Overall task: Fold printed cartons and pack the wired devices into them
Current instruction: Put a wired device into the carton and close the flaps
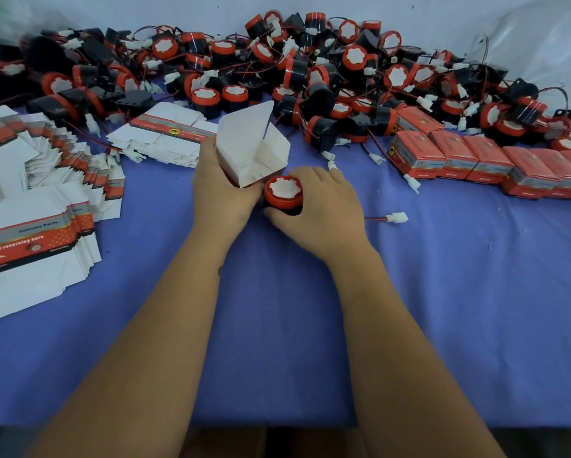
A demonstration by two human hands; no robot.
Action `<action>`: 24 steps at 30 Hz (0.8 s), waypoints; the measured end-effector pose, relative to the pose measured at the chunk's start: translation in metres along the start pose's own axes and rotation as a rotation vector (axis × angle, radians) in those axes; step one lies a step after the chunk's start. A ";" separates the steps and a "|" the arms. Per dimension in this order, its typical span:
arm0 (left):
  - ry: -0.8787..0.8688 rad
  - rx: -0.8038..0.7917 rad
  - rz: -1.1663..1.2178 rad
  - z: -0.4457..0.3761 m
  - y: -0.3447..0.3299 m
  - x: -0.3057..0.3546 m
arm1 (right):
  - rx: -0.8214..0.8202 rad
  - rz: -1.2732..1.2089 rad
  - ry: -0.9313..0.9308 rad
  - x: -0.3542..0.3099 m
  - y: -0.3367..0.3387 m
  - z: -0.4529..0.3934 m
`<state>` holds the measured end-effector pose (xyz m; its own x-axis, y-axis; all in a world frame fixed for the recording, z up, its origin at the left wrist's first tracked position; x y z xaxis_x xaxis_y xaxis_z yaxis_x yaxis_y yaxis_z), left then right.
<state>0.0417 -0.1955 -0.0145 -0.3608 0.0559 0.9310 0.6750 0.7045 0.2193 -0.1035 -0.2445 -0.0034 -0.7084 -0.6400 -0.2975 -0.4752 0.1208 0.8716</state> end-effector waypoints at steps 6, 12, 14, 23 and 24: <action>0.073 -0.093 -0.016 0.001 -0.003 -0.003 | 0.493 -0.003 -0.107 0.006 0.035 0.006; 0.068 -0.260 0.002 0.006 -0.013 0.000 | 0.509 -0.163 0.199 -0.019 0.034 0.009; 0.064 -0.273 -0.002 0.006 -0.013 0.001 | 0.422 -0.160 0.226 -0.023 0.028 0.007; 0.015 -0.364 -0.004 0.005 -0.015 0.003 | 0.247 -0.243 0.207 -0.019 0.021 0.005; 0.014 -0.367 -0.003 0.005 -0.015 0.003 | 0.239 -0.257 0.198 -0.018 0.020 0.005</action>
<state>0.0274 -0.2025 -0.0167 -0.3564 0.0426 0.9333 0.8608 0.4034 0.3103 -0.1026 -0.2269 0.0176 -0.4477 -0.8034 -0.3925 -0.7483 0.0964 0.6563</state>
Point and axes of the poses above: each hand's wrist, its own z-axis away from the middle knuckle, its own y-axis out of the back of the hand, x = y × z, the point moved 4 cm from there along -z, towards the middle knuckle, and after that the axes turned 1 degree about y, right-handed, at the moved point
